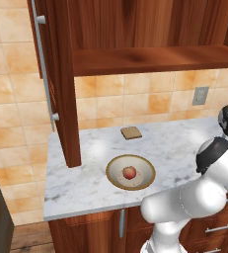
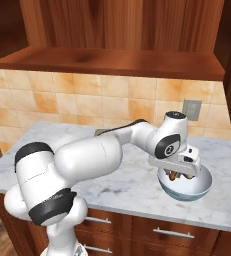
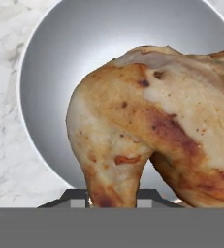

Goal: Pick both bowls and place them on the counter. Then place the chicken drumstick in one bowl and place the peach in the other bowl.

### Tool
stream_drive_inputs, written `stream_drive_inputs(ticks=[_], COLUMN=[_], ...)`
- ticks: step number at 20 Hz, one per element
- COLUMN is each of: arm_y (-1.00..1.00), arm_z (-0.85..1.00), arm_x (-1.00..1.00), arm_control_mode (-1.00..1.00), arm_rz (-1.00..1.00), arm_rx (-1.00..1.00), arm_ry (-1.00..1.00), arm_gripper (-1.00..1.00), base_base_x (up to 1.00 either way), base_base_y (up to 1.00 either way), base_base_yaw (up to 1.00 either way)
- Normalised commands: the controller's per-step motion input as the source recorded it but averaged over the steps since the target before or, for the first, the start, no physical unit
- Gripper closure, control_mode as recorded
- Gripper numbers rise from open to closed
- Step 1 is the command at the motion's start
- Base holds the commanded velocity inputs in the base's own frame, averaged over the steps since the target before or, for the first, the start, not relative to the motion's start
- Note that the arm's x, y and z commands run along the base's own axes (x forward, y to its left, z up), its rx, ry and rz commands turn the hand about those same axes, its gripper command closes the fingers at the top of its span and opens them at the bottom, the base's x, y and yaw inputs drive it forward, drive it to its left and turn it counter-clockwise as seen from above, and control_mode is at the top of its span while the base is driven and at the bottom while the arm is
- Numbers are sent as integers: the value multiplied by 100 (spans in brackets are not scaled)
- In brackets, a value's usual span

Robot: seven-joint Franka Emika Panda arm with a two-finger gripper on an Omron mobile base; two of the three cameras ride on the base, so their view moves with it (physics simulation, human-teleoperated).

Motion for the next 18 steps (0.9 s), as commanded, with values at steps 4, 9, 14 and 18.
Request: stream_drive_inputs(ticks=[4,9,14,18], arm_y=[-3,-8,-2,-5], arm_z=[-31,-31,-25,-3], arm_x=[6,4,3,0], arm_control_mode=[-100,-100,-100,-100], arm_rz=[0,0,0,0], arm_rx=[2,2,1,3], arm_ry=[4,3,1,0], arm_gripper=[100,100,-100,-100], base_base_x=[0,0,0,0], base_base_y=[0,0,0,0], base_base_yaw=[0,0,0,0])
